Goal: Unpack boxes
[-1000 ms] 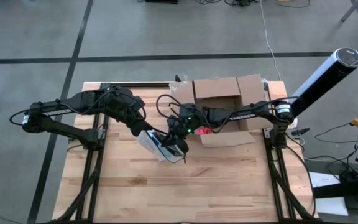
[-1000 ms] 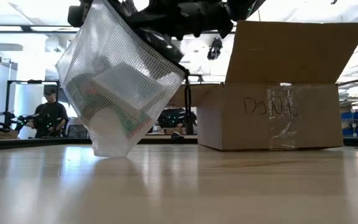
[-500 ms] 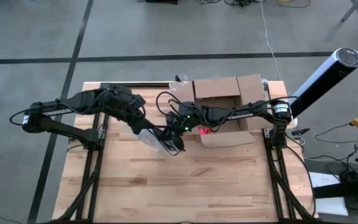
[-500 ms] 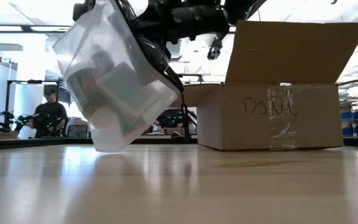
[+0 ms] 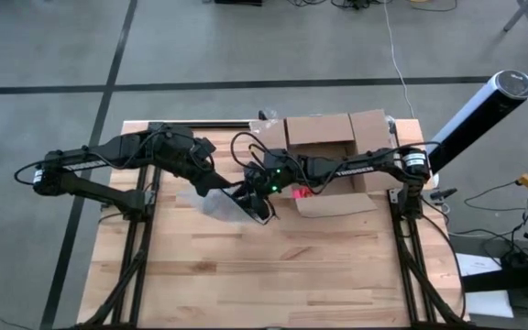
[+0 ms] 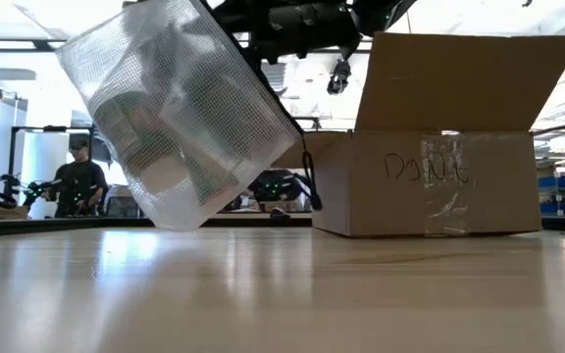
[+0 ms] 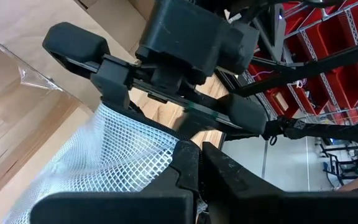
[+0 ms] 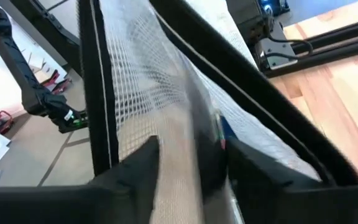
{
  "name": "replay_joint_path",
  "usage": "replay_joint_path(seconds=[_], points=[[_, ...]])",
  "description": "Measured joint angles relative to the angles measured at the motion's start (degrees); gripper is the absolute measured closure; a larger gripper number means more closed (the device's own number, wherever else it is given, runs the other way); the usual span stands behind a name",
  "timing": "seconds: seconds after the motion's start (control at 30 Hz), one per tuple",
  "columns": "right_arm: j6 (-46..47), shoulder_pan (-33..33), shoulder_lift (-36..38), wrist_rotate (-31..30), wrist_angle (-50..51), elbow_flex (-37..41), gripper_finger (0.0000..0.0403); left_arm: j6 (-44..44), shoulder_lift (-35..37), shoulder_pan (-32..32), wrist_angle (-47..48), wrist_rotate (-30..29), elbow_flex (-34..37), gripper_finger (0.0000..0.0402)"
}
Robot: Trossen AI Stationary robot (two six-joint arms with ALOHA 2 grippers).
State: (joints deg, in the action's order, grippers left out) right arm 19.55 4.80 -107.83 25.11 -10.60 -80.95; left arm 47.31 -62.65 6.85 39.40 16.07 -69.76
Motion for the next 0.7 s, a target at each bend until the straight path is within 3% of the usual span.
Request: replay_joint_path(seconds=[0.13, 0.27, 0.5, 0.7], points=[[0.00, 0.35, 0.39, 0.79, 1.84, -2.31, 0.0150, 0.00, 0.00, 0.00, -0.03, 0.02, 0.00, 0.0402], [-3.16, 1.11, 2.15, 2.24, 9.66, -5.65, 0.0130, -0.02, 0.00, 0.00, -0.20, 0.04, 0.00, 0.0402], [-13.89, 3.98, 6.00, 1.59, 28.79, -9.83, 0.0134, -0.21, -0.04, 0.02, 0.41, -0.06, 0.00, 0.0402], [-16.94, 8.40, 9.17, -4.44, 37.76, -9.92, 0.0146, -0.23, -0.05, 0.00, 0.62, 0.01, 0.00, 0.0402]])
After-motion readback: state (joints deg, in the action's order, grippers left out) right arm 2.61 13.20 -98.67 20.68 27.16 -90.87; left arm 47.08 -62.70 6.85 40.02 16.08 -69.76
